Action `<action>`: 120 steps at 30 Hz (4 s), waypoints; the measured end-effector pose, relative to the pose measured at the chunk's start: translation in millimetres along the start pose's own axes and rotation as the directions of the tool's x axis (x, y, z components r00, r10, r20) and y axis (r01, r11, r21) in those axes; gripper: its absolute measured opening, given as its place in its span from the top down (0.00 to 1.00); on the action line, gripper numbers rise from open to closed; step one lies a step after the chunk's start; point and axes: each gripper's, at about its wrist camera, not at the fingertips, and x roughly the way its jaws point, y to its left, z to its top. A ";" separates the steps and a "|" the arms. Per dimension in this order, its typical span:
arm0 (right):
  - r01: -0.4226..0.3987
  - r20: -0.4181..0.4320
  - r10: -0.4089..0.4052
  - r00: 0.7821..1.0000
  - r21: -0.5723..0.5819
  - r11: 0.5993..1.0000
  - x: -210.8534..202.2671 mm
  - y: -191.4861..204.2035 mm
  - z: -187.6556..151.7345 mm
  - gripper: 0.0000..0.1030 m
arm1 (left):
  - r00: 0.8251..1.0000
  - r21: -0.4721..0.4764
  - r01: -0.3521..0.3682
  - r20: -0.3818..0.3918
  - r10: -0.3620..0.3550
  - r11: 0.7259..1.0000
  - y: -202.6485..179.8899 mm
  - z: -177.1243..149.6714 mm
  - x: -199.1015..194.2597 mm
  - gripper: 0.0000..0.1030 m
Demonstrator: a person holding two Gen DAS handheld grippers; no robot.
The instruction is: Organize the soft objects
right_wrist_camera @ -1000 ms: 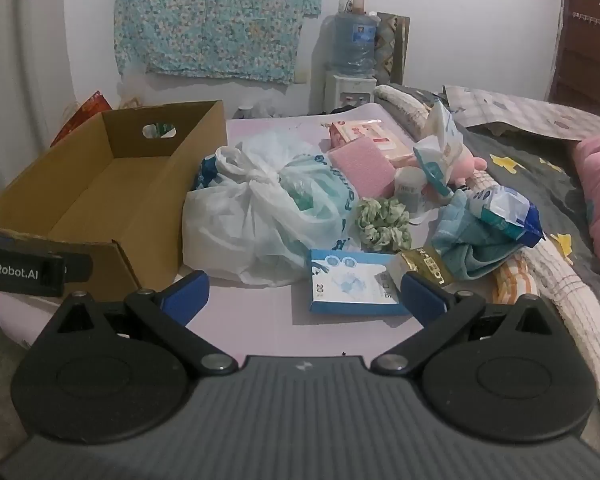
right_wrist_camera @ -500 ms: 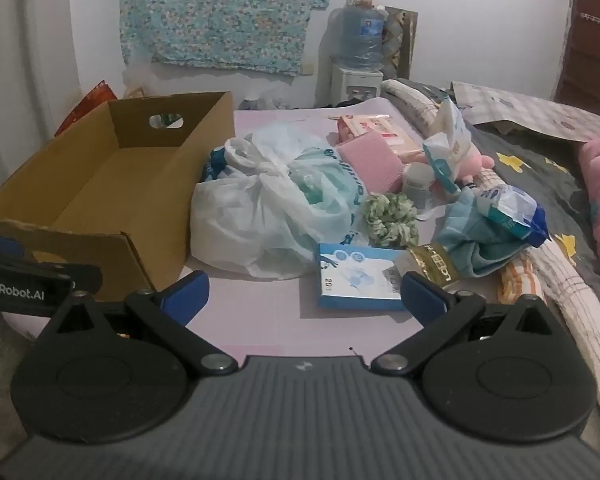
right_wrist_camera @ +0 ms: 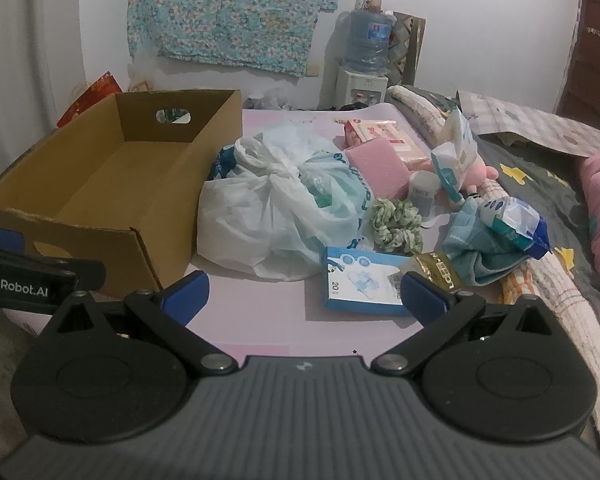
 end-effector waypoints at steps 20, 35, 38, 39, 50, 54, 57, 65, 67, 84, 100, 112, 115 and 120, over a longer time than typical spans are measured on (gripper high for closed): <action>-0.013 -0.018 0.013 1.000 -0.026 1.000 5.4 6.5 0.0 0.01 | 1.000 -0.006 -0.002 0.001 0.002 1.000 5.1 2.3 0.0 0.00; -0.018 -0.014 0.017 1.000 -0.032 0.999 3.8 8.0 1.5 0.01 | 1.000 -0.007 -0.001 0.005 0.001 1.000 6.0 3.4 -1.1 0.00; -0.018 -0.014 0.017 1.000 -0.033 0.999 3.9 8.1 1.8 0.01 | 1.000 -0.007 0.001 0.005 -0.001 1.000 6.2 3.3 -1.0 0.00; -0.018 -0.013 0.017 1.000 -0.032 0.999 4.0 8.1 1.7 0.01 | 1.000 -0.007 0.000 0.005 0.000 1.000 6.1 3.4 -1.0 0.00; -0.021 -0.016 0.020 1.000 -0.032 0.999 4.2 9.6 1.1 0.01 | 1.000 -0.008 -0.001 0.004 0.001 1.000 6.4 3.3 -1.1 0.00; -0.020 -0.017 0.020 1.000 -0.031 0.999 4.4 9.4 1.2 0.01 | 1.000 -0.007 -0.002 0.004 0.002 1.000 6.5 3.1 -1.1 0.00; -0.022 -0.017 0.021 1.000 -0.030 0.999 4.8 9.4 0.8 0.01 | 1.000 -0.008 -0.002 0.004 0.002 1.000 6.6 3.0 -1.0 0.00; -0.040 -0.019 0.039 0.999 -0.016 0.999 8.3 6.1 -2.2 0.01 | 1.000 -0.005 -0.019 -0.012 0.019 1.000 3.5 0.2 2.3 0.00; -0.050 -0.019 0.050 0.999 -0.005 0.999 9.5 3.2 -3.4 0.01 | 0.999 0.001 -0.028 -0.014 0.028 1.000 1.1 0.1 2.2 0.00; -0.032 0.075 0.013 0.997 0.252 0.967 7.9 -135.3 -56.6 0.01 | 0.980 0.146 0.175 0.065 -0.186 0.974 -100.1 10.1 3.4 0.00; -0.193 0.102 0.164 0.981 0.491 0.849 47.4 -225.5 -100.8 0.10 | 0.982 0.190 0.158 0.070 -0.174 0.969 -185.9 35.7 83.7 0.59; -0.360 0.082 0.369 0.926 0.488 0.795 93.2 -195.2 -91.4 0.29 | 0.998 0.303 0.055 0.025 -0.065 0.952 -228.0 67.2 145.7 0.91; -0.383 0.074 0.400 0.913 0.488 0.784 101.2 -188.8 -90.4 0.29 | 0.999 0.322 0.041 0.019 -0.050 0.946 -231.5 69.0 156.4 0.91; -0.402 0.056 0.434 0.899 0.500 0.767 114.4 -182.0 -87.3 0.29 | 0.998 0.342 0.037 -0.055 -0.019 0.939 -234.4 70.9 174.1 0.92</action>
